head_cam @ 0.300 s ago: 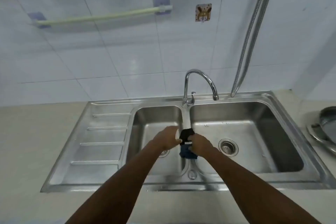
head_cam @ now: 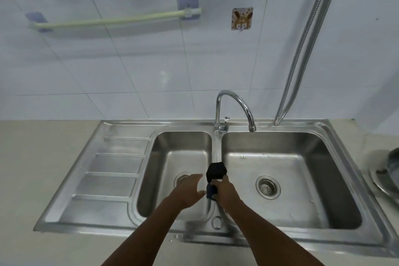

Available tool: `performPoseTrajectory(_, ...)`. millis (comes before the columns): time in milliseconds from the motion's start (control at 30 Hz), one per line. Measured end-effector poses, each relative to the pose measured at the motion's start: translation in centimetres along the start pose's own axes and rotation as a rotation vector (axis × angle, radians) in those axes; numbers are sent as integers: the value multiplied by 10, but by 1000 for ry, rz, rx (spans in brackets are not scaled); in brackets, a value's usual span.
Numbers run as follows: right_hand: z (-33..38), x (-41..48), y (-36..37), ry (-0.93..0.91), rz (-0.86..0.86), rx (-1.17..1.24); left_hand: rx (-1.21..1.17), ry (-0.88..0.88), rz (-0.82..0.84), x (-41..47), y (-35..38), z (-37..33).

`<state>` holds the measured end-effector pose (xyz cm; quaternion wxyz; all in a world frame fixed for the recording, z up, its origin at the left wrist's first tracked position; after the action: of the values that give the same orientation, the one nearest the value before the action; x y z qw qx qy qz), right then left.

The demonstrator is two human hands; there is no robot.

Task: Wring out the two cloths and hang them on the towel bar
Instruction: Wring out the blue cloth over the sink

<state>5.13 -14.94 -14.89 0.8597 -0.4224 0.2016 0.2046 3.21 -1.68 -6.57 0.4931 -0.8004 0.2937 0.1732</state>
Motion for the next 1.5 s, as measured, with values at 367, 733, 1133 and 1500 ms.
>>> performPoseTrajectory(367,106,-45,-103,-359,-58,18,-151,149,-1,10,-45,10)
performPoseTrajectory(733,155,-49,-142,-290,-47,484,-446,301,15,-7,-108,23)
performPoseTrajectory(1133,151,-50,-51,-362,-358,-523,-1053,77,350,-6,-98,49)
performPoseTrajectory(1500,162,-2,-71,-251,-276,-202,-620,123,450,-24,-121,38)
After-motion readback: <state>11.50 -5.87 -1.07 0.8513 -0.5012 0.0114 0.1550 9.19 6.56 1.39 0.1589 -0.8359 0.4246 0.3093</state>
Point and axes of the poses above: each hand's wrist, its own x-axis towards the middle knuckle, its own y-axis out of the palm, z = x × y, the point moved 6 cm from there along x, towards the middle knuckle, and after that the axes turned 10 degrees about z, right-handed, at the moved point
